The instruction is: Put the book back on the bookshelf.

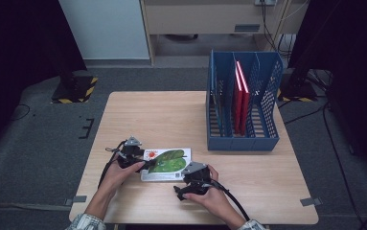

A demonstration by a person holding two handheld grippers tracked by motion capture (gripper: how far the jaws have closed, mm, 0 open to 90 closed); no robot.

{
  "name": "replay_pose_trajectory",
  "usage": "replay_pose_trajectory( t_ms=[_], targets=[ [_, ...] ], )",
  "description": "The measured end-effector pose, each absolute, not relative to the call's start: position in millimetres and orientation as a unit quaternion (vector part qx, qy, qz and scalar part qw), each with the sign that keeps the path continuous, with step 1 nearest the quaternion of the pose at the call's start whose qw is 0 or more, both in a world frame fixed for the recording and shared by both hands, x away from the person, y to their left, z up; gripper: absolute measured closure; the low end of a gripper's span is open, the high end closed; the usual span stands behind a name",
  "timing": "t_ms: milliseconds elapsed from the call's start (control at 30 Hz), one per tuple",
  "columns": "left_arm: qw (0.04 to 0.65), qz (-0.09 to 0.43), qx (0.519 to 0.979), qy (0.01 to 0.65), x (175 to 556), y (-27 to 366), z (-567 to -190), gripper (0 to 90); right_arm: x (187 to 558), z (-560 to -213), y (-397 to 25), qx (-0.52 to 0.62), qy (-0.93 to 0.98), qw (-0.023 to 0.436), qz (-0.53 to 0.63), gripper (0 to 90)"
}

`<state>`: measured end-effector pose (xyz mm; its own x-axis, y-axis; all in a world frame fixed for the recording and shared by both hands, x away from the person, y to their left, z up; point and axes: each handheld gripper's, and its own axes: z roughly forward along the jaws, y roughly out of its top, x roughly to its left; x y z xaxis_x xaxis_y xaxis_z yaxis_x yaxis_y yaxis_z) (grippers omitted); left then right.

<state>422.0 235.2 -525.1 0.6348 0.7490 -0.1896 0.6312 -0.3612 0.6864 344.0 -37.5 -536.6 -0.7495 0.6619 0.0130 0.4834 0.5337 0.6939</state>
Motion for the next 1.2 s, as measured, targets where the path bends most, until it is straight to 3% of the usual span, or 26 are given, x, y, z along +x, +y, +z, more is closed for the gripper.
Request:
replay_pose_trajectory(
  t_ms=[133, 200, 267, 400, 833, 1200],
  targets=[
    [0.392, 0.083, 0.821, 0.406, 419.5, 233.9, -518.4, 21.6, 344.3, -537.1, -36.4, 0.335, 0.864, 0.129, 0.353, 2.2],
    [0.42, 0.048, 0.815, 0.397, 417.9, 228.7, -516.9, 29.8, 345.1, -537.9, -35.5, 0.333, 0.863, 0.13, 0.356, 2.5],
    [0.372, 0.102, 0.84, 0.382, 417.0, 220.1, -514.8, 24.2, 345.6, -538.1, -33.5, 0.331, 0.863, 0.129, 0.359, 2.5],
    [0.387, 0.122, 0.824, 0.395, 421.3, 228.9, -509.1, 22.9, 345.8, -538.7, -33.0, 0.33, 0.862, 0.131, 0.361, 2.6],
    [0.365, 0.091, 0.83, 0.412, 437.7, 238.6, -526.2, 16.2, 347.1, -538.9, -33.1, 0.327, 0.863, 0.13, 0.362, 1.9],
    [0.37, 0.089, 0.824, 0.419, 436.6, 231.8, -525.7, 20.1, 350.3, -538.8, -30.5, 0.327, 0.865, 0.128, 0.358, 0.1]
  ],
)
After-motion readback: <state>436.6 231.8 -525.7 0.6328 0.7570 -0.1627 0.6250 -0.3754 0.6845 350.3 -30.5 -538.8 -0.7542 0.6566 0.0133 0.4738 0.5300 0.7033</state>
